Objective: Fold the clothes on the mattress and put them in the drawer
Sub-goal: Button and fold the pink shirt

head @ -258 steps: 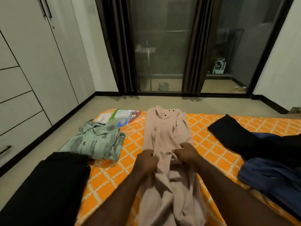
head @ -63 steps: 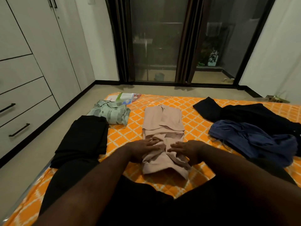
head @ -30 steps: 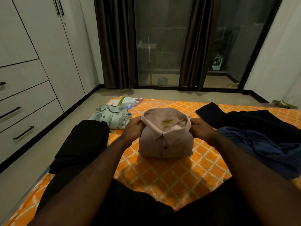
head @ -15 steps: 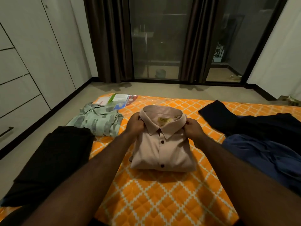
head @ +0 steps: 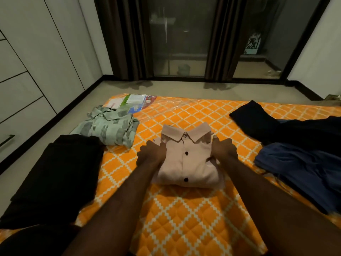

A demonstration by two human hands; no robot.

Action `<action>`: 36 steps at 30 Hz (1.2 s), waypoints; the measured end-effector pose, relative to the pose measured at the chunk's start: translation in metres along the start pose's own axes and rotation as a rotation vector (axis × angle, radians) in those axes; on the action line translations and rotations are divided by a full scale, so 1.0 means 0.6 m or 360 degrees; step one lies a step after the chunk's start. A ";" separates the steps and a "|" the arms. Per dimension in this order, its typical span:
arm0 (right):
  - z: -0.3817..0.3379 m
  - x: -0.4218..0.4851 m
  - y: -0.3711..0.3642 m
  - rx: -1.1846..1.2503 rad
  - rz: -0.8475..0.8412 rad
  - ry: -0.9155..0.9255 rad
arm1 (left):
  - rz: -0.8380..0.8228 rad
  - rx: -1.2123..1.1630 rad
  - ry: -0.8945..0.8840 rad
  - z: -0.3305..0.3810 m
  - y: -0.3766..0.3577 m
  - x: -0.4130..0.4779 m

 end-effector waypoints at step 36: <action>-0.355 -0.188 -0.171 0.1239 -0.0943 0.0751 | 0.0227 -0.0026 -0.0877 -0.015 0.390 0.154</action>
Point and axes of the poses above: each hand's wrist, its own x-axis towards the middle knuckle, its own y-axis out of the back of the hand, z = x × y, the point moved 4 cm from there along x, towards the middle knuckle, and after that the axes turned 2 degrees about -y, right-handed, at the moved point
